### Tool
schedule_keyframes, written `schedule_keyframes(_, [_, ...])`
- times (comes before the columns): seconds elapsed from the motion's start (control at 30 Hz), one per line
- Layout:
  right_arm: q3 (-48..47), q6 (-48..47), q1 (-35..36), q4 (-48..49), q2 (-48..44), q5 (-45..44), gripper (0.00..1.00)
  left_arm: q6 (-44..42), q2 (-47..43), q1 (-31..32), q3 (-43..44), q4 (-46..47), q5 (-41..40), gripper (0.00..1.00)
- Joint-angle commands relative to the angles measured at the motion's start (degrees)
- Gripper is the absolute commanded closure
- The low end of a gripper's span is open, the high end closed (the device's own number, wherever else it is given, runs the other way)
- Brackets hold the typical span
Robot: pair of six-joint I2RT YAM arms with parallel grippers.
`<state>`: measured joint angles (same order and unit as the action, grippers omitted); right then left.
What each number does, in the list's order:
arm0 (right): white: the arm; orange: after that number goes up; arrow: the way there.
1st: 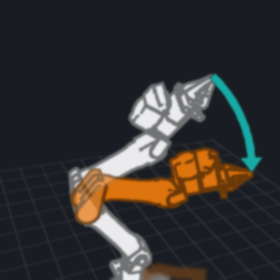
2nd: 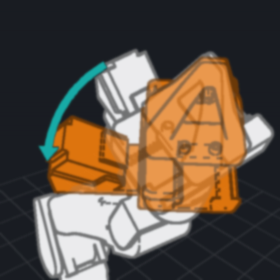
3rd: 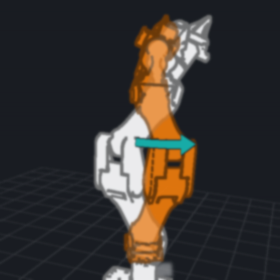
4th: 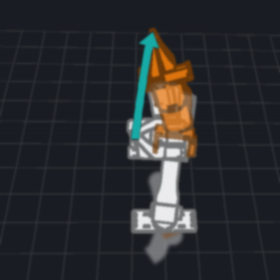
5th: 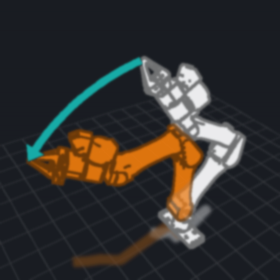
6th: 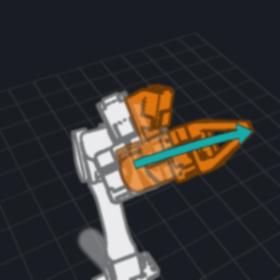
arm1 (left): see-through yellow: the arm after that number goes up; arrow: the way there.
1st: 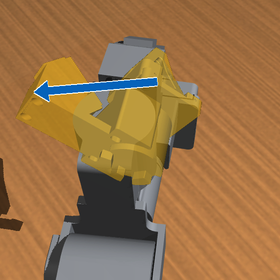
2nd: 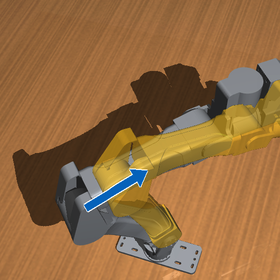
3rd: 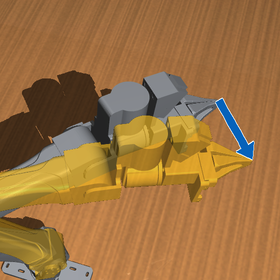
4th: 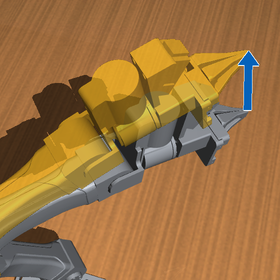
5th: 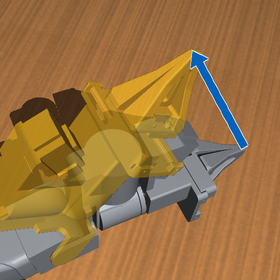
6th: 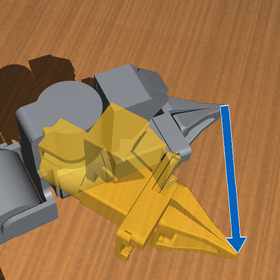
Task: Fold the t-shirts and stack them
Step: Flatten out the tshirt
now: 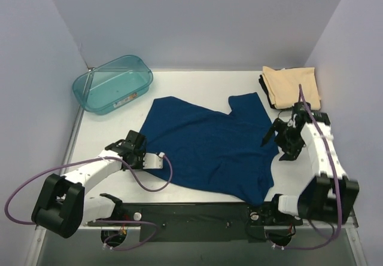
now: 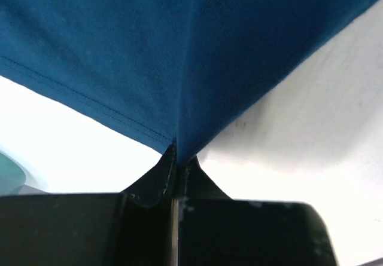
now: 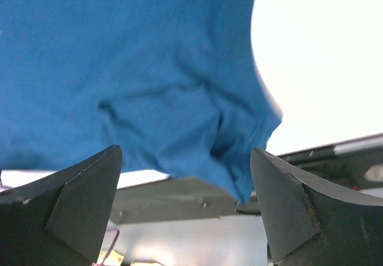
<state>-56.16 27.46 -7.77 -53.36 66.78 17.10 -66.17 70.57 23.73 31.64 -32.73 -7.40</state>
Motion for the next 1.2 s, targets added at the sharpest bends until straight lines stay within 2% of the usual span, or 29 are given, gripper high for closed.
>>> schedule_keyframes(0.0, [-8.2, -5.4, -2.6, 6.9, 19.4, -8.8, 0.17, 0.4, -4.5, -1.0, 1.8, -6.6, -0.9, 1.0])
schedule_keyframes(0.13, [-18.3, -7.4, -2.9, 7.1, 34.2, -10.9, 0.16, 1.7, -7.0, -1.0, 1.8, -9.2, -1.4, 1.0])
schedule_keyframes(0.2, [-23.7, -8.5, -2.7, 6.0, 41.0, -8.1, 0.16, 2.7, -7.2, -1.0, 2.0, -10.3, -1.4, 1.0])
schedule_keyframes(0.3, [-28.2, -8.7, -2.6, 4.5, 48.9, -5.9, 0.22, 4.4, -6.9, -0.9, 2.5, -11.9, -1.6, 1.0])
schedule_keyframes(0.33, [-30.6, -8.8, -2.6, 3.9, 52.4, -5.4, 0.37, 5.5, -6.8, -1.0, 2.6, -12.3, -1.6, 1.0])
schedule_keyframes(0.37, [-32.2, -9.4, -2.5, 2.9, 53.9, -3.5, 0.46, 5.7, -6.7, -1.0, 2.8, -13.1, -1.7, 1.0])
schedule_keyframes(0.4, [-34.5, -9.6, -2.4, 2.6, 56.7, -2.3, 0.65, 6.3, -6.5, -1.0, 2.9, -13.3, -1.5, 1.0])
schedule_keyframes(0.43, [-36.0, -10.2, -2.3, 2.0, 57.8, -0.5, 0.73, 6.7, -6.4, -1.0, 3.0, -13.7, -1.7, 1.0])
schedule_keyframes(0.47, [-38.7, -10.2, -2.0, 1.9, 60.1, 0.1, 0.92, 7.4, -6.2, -1.0, 3.0, -13.6, -1.7, 1.0])
schedule_keyframes(0.5, [-42.7, -10.5, -1.7, 1.3, 61.5, 1.3, 1.0, 7.7, -6.1, -1.0, 3.3, -13.8, -1.7, 1.0])
schedule_keyframes(0.6, [-52.6, -9.3, -1.7, 1.1, 67.4, 4.2, 1.0, 10.5, -4.4, -1.0, 4.7, -13.9, -1.3, 1.0])
schedule_keyframes(0.7, [-69.7, -6.7, -1.4, 1.2, 75.2, 6.5, 1.0, 13.1, -2.4, -0.5, 6.7, -13.3, 0.7, 1.0])
schedule_keyframes(0.8, [-80.8, -3.5, -0.8, 3.7, 80.0, 8.2, 0.98, 15.5, 1.0, 1.8, 8.2, -11.9, 0.9, 1.0])
schedule_keyframes(0.83, [-81.7, -3.2, -0.7, 5.6, 80.2, 7.7, 0.82, 16.5, 2.5, 3.7, 8.4, -11.8, 0.5, 1.0])
schedule_keyframes(0.9, [-79.5, -2.5, -0.9, 7.0, 78.0, 4.4, 0.6, 17.8, 4.0, 6.1, 8.2, -11.7, -0.4, 1.0])
schedule_keyframes(0.97, [-74.7, -4.9, -1.4, 7.5, 73.7, 2.2, 0.51, 18.4, 4.1, 7.1, 7.8, -11.8, -1.5, 1.0])
schedule_keyframes(1.07, [-63.6, -9.8, -0.8, 7.3, 63.9, -4.1, 0.48, 18.2, 3.3, 7.0, 7.4, -12.7, -3.8, 1.0])
schedule_keyframes(1.13, [-54.6, -12.3, -0.1, 7.6, 51.4, -8.6, 0.45, 17.7, 2.0, 7.0, 7.3, -13.7, -4.3, 1.0])
schedule_keyframes(1.17, [-51.7, -12.7, 0.2, 7.7, 48.8, -9.5, 0.43, 17.7, 1.2, 7.0, 7.2, -13.9, -4.3, 1.0])
